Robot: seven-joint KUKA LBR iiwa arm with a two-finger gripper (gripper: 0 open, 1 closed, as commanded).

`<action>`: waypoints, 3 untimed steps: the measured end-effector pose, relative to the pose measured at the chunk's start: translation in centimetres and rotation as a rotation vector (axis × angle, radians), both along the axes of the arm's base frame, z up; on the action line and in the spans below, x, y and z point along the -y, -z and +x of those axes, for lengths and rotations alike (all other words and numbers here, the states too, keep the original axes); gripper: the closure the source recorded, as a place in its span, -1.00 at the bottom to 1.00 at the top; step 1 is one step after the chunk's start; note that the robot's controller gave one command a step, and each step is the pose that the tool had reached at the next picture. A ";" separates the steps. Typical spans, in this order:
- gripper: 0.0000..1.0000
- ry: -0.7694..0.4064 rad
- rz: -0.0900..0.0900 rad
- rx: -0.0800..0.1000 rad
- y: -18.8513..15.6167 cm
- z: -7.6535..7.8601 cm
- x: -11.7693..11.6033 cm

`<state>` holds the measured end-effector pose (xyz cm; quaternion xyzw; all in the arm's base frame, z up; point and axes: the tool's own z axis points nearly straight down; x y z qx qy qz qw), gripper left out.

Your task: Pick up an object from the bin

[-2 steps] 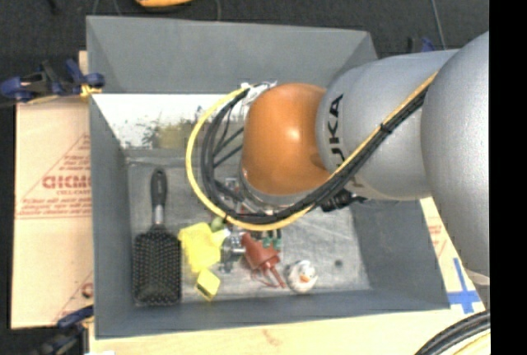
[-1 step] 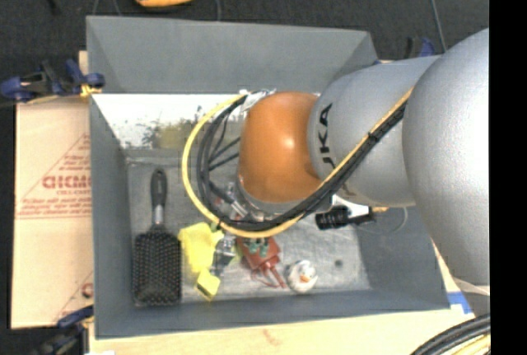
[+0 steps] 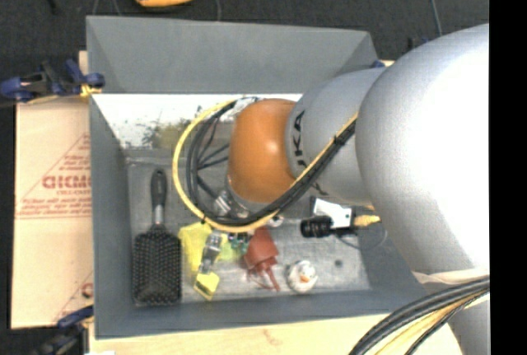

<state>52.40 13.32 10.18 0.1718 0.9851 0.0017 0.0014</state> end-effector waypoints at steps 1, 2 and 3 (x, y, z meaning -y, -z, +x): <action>1.00 0.101 0.003 -0.005 2.6 0.6 0.2; 1.00 0.102 0.003 -0.005 2.7 0.6 0.2; 1.00 0.102 0.001 -0.006 2.3 0.5 0.3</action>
Offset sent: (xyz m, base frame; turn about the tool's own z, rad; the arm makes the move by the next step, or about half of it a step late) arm 0.0000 0.0000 0.0000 0.0000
